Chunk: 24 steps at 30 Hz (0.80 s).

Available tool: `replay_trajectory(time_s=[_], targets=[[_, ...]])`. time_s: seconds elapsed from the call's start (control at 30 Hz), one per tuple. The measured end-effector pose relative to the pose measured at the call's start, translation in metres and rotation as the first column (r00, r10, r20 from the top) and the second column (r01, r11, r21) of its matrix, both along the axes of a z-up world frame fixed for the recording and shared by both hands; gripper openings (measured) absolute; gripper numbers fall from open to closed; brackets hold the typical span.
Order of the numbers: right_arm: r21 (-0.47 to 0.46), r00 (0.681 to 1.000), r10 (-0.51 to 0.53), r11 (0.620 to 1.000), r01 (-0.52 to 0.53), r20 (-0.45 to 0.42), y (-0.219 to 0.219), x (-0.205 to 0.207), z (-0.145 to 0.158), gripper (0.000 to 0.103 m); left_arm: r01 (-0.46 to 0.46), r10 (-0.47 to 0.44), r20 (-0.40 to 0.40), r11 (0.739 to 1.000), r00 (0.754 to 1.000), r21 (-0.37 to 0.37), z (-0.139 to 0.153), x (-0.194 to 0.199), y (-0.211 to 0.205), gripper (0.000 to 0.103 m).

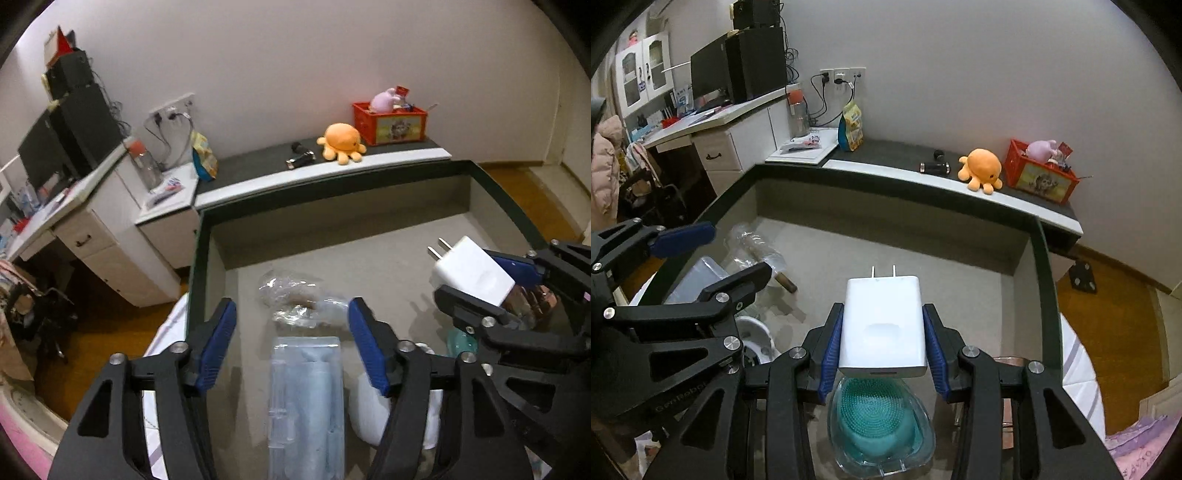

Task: Organize rigid objects
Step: 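Lower the charger into the tray with the right tool while the left tool releases the bottle there, then withdraw both open tools from the tray back over the bed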

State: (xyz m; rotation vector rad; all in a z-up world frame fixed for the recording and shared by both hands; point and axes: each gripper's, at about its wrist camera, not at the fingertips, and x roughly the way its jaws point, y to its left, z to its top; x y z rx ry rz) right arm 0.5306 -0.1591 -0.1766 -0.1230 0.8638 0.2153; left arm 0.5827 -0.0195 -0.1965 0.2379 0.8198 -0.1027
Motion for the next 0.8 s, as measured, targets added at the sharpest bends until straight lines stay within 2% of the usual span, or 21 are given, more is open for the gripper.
replay_trajectory(time_s=[0.07, 0.1, 0.13, 0.23, 0.37, 0.57, 0.73, 0.8], targets=[[0.008, 1.000, -0.004, 1.000, 0.004, 0.031, 0.000, -0.004, 0.007, 0.049, -0.022, 0.023, 0.011, 0.999, 1.000, -0.035, 0.006, -0.004, 0.007, 0.076], [0.008, 0.999, -0.019, 1.000, 0.019, 0.051, -0.002, -0.009, 0.012, 0.061, -0.026, 0.027, 0.018, 0.998, 0.999, -0.054, 0.011, -0.008, 0.011, 0.079], [0.000, 0.997, -0.037, 0.999, 0.037, 0.066, -0.002, -0.011, 0.017, 0.067, -0.032, 0.034, 0.027, 0.998, 0.999, -0.062, 0.016, -0.013, 0.015, 0.085], [0.038, 0.991, -0.052, 0.998, 0.047, 0.124, -0.008, -0.031, 0.037, 0.080, -0.044, 0.056, 0.107, 0.993, 0.993, -0.112, 0.040, -0.040, 0.026, 0.098], [0.098, 0.970, -0.044, 0.995, 0.021, 0.239, -0.008, -0.081, 0.071, 0.081, -0.034, 0.068, 0.200, 0.985, 0.977, -0.170, 0.067, -0.085, 0.034, 0.102], [0.124, 0.931, -0.028, 0.992, -0.018, 0.363, -0.001, -0.155, 0.108, 0.084, -0.007, 0.086, 0.345, 0.974, 0.935, -0.225, 0.104, -0.171, 0.040, 0.103], [0.129, 0.880, -0.040, 0.991, -0.024, 0.473, 0.001, -0.224, 0.124, 0.087, -0.001, 0.092, 0.471, 0.982, 0.877, -0.189, 0.124, -0.249, 0.038, 0.103], [0.120, 0.856, -0.049, 0.993, -0.015, 0.514, 0.001, -0.252, 0.125, 0.088, -0.007, 0.090, 0.535, 0.988, 0.840, -0.156, 0.128, -0.282, 0.035, 0.103]])
